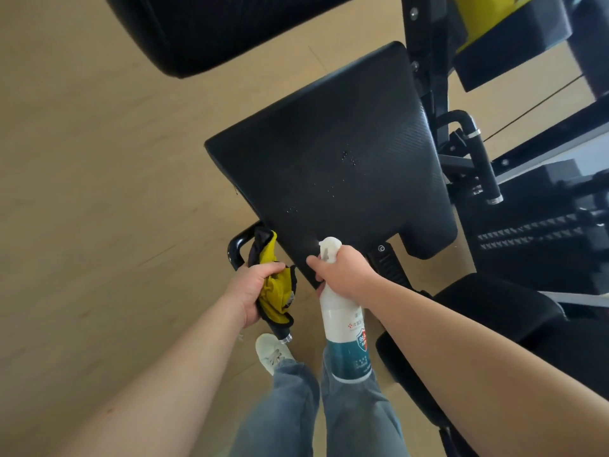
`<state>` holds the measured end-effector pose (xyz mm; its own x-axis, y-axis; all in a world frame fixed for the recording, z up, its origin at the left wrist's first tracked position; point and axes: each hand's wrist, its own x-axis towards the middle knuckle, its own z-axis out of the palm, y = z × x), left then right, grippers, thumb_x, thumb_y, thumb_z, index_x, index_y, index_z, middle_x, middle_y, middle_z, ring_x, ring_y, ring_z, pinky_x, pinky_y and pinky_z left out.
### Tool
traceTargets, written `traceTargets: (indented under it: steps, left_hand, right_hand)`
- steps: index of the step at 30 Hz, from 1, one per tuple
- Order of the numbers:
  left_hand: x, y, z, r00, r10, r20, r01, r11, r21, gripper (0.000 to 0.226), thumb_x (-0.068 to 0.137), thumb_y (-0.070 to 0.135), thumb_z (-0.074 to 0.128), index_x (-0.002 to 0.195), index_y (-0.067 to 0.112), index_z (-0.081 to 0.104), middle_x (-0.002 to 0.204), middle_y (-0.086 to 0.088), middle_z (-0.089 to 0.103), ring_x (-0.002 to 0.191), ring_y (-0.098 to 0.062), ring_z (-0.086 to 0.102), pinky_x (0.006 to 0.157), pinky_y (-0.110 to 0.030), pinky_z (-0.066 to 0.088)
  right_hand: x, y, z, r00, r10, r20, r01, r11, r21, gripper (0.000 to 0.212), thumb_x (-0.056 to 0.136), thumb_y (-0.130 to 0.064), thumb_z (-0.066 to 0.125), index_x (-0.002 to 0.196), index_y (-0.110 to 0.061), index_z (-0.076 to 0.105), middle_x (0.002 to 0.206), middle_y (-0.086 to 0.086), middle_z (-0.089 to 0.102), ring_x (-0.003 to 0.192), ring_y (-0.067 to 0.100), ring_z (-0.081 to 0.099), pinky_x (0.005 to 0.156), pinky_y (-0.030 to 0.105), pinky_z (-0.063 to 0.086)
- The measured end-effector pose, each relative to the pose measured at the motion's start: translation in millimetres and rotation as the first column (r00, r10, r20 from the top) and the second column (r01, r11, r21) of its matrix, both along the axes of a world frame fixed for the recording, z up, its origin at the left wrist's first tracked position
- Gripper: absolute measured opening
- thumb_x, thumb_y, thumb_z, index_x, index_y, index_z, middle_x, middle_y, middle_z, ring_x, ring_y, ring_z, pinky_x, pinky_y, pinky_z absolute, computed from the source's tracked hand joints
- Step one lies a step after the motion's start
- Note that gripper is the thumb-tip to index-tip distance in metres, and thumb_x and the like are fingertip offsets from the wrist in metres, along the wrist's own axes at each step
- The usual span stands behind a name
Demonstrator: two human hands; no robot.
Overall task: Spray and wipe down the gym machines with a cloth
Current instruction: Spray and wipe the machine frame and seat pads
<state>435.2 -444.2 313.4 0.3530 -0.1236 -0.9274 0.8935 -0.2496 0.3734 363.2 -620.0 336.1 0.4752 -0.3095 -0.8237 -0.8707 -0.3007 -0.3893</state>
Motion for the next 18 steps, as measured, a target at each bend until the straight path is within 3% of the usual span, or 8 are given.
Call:
traceTargets:
  steps: [4,7,11,14,18]
  left_hand:
    - [1,5,1,0.995,0.104,0.005,-0.104,0.995,-0.01,0.044,0.084,0.024,0.079,0.125,0.014,0.066,0.1,-0.012,0.079,0.089,-0.03,0.076,0.067,-0.036,0.059]
    - [3,7,4,0.984,0.18,0.002,-0.179,0.983,-0.037,0.037,0.087,0.023,0.077,0.12,0.01,0.068,0.096,-0.013,0.079,0.082,-0.028,0.076,0.067,-0.036,0.058]
    - [4,6,9,0.964,0.264,0.042,-0.262,0.964,-0.047,0.034,0.087,0.019,0.078,0.118,0.015,0.066,0.096,-0.012,0.079,0.087,-0.03,0.075,0.07,-0.04,0.06]
    - [6,5,8,0.941,0.305,0.149,-0.302,0.952,-0.041,0.036,0.087,0.013,0.078,0.117,0.022,0.06,0.103,-0.012,0.073,0.094,-0.031,0.072,0.076,-0.044,0.061]
    - [10,2,11,0.922,0.345,0.176,-0.339,0.939,-0.062,0.032,0.087,0.011,0.078,0.108,0.028,0.06,0.103,-0.01,0.072,0.094,-0.03,0.072,0.077,-0.044,0.061]
  right_hand:
    - [17,-1,6,0.997,0.066,0.045,-0.066,0.998,0.0,0.038,0.1,-0.056,0.061,0.102,-0.02,0.05,0.086,0.001,0.061,0.073,0.013,0.062,0.058,0.025,0.045]
    - [33,-1,7,0.996,0.055,0.067,-0.054,0.998,-0.02,0.038,0.1,-0.055,0.06,0.09,-0.019,0.05,0.087,0.004,0.068,0.074,0.016,0.066,0.061,0.027,0.05]
    - [58,1,9,0.99,0.051,0.134,-0.053,0.999,0.012,0.028,0.098,-0.049,0.065,0.1,-0.023,0.053,0.093,0.005,0.077,0.079,0.018,0.074,0.067,0.031,0.057]
    - [77,3,11,0.988,0.029,0.154,-0.033,0.999,0.021,0.039,0.092,-0.053,0.07,0.11,-0.022,0.056,0.095,0.005,0.076,0.084,0.022,0.075,0.072,0.035,0.059]
    - [95,6,19,0.972,0.057,0.229,-0.062,0.998,0.014,0.032,0.092,-0.051,0.074,0.097,-0.022,0.06,0.088,0.003,0.077,0.078,0.018,0.077,0.073,0.034,0.061]
